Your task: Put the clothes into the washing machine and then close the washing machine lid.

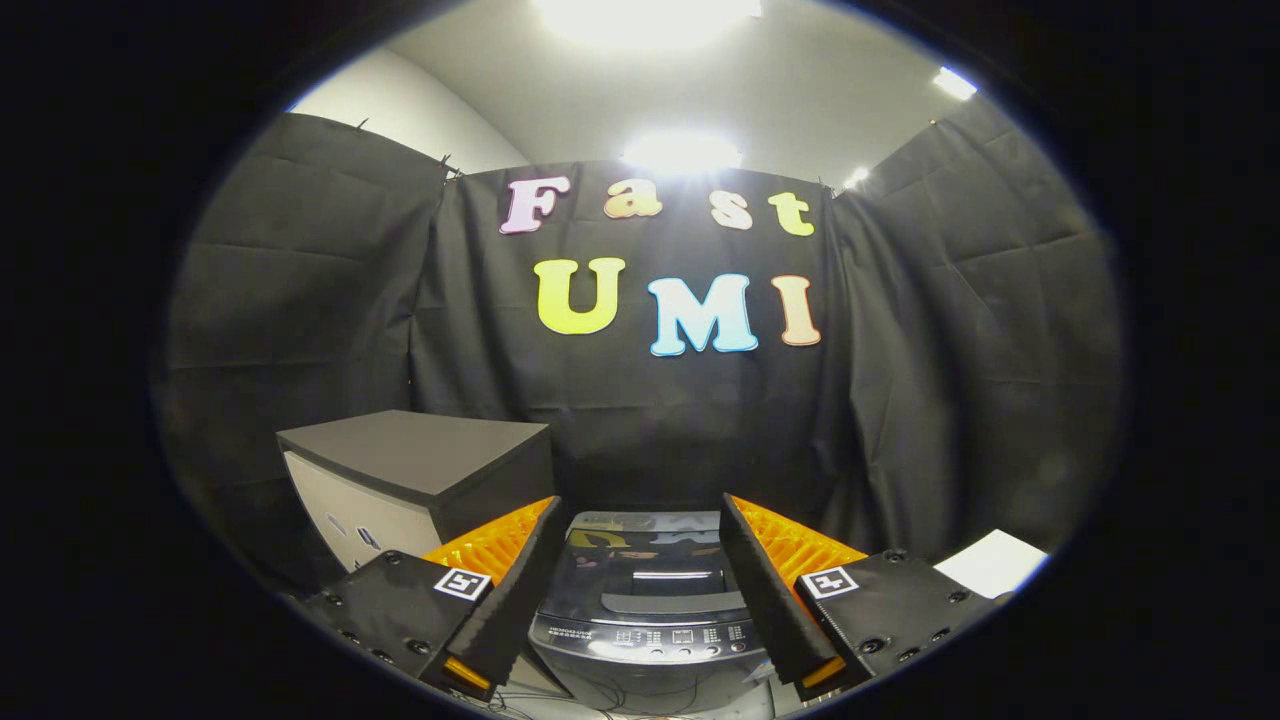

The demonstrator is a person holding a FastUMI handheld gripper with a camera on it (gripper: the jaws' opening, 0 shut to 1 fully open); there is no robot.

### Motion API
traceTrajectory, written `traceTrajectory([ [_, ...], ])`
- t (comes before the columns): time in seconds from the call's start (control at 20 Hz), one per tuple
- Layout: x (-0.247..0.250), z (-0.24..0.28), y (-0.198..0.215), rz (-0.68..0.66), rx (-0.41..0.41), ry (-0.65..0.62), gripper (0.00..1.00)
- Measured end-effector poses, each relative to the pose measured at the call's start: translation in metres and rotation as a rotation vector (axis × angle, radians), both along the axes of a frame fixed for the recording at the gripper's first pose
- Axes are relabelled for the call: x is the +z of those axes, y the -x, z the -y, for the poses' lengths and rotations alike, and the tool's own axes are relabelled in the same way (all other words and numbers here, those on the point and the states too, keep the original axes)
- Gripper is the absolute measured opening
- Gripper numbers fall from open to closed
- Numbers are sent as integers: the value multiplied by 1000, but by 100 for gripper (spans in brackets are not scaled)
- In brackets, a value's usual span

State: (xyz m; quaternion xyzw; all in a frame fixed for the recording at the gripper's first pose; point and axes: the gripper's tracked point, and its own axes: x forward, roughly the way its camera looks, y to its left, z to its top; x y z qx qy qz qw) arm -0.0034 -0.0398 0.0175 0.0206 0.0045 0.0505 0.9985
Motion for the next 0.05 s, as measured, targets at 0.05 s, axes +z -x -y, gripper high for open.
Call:
traceTrajectory([
  [0.05,1,-1,0,2,-2,-1,97],
])
